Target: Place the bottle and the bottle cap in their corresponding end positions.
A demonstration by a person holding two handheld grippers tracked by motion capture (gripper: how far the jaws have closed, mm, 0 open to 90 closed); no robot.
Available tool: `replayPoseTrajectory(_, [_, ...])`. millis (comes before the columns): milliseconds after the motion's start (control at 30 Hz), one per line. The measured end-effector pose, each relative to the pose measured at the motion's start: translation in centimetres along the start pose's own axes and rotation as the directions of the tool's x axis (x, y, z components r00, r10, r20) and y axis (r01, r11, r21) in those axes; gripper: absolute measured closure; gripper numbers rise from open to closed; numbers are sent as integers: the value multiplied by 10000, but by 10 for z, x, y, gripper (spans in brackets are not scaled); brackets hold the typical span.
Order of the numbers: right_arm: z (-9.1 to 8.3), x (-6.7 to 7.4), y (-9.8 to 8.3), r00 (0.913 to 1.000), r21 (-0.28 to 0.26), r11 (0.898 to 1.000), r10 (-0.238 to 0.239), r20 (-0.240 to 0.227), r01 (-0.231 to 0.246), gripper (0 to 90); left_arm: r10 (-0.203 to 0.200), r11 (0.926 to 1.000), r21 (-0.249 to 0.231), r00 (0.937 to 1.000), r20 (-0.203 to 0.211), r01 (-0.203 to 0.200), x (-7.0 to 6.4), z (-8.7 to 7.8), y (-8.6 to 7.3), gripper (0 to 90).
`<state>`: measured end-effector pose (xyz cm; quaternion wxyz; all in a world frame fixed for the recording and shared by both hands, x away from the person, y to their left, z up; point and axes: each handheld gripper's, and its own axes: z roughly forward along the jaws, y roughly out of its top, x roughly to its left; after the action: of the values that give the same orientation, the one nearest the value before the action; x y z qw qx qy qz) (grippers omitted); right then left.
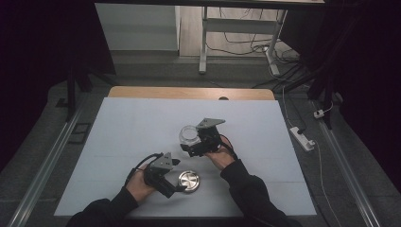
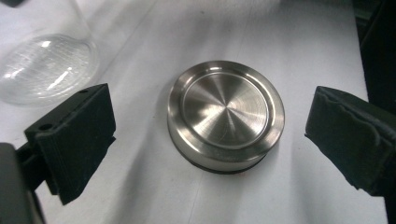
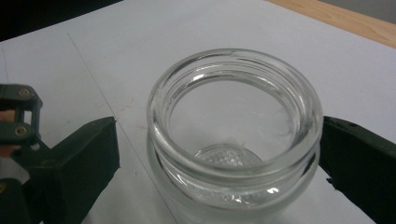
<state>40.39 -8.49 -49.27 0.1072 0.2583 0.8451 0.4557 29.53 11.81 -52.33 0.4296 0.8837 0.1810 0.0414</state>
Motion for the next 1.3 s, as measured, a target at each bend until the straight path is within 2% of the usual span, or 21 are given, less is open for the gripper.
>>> replayPoseTrajectory(467, [-18,7,-4,9998,13,9998,-173,132,173,0,-125,9996,-239,9997,-193,120,-2,-20,-2,22])
replayPoseTrajectory(867, [-29,13,-10,9999,180,9998,-95,63,94,0,-83,9999,92,9984,-557,88,-7,-26,-8,20])
replayPoseTrajectory(933, [-31,14,-11,10000,200,9998,-52,-2,52,0,129,9992,383,9970,-766,-100,-9,-27,-9,21])
replayPoseTrajectory(967, [-33,15,-12,10000,186,9998,-34,-30,35,0,107,9992,401,9964,-837,-74,-11,-26,-10,21])
replayPoseTrajectory(1033, [-35,16,-12,10000,167,9999,-19,-70,20,0,438,9964,769,9934,-1056,-357,-14,-25,-10,22])
replayPoseTrajectory(1100, [-39,17,-12,10000,35,10000,40,-87,-40,0,643,9941,942,9911,-1169,-534,-18,-25,-10,23])
replayPoseTrajectory(1200, [-45,17,-11,9996,-129,9997,198,-183,-200,0,647,9946,875,9924,-1046,-556,-20,-26,-10,22])
replayPoseTrajectory(1300, [-50,17,-11,9991,-240,9992,322,-276,-329,0,388,9972,673,9950,-916,-327,-19,-30,-11,18])
